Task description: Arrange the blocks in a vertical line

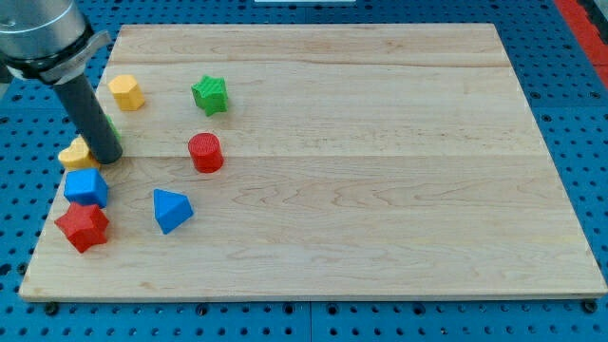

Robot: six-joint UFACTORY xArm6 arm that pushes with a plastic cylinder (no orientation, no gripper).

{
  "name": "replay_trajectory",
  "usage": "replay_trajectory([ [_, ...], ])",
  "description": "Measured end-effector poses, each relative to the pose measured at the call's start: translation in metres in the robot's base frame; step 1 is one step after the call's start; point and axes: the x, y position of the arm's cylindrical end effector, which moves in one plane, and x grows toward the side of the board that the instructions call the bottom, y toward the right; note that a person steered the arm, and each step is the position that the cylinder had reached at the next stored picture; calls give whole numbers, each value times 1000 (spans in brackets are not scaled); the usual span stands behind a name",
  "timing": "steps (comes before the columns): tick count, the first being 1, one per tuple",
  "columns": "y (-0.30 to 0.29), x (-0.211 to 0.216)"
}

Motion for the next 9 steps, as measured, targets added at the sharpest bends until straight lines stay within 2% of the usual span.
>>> replay_trajectory([
  [2,0,-21],
  [3,21,-17],
  [4,42,-45],
  [5,1,-46],
  [7,45,-91],
  [9,14,-109],
])
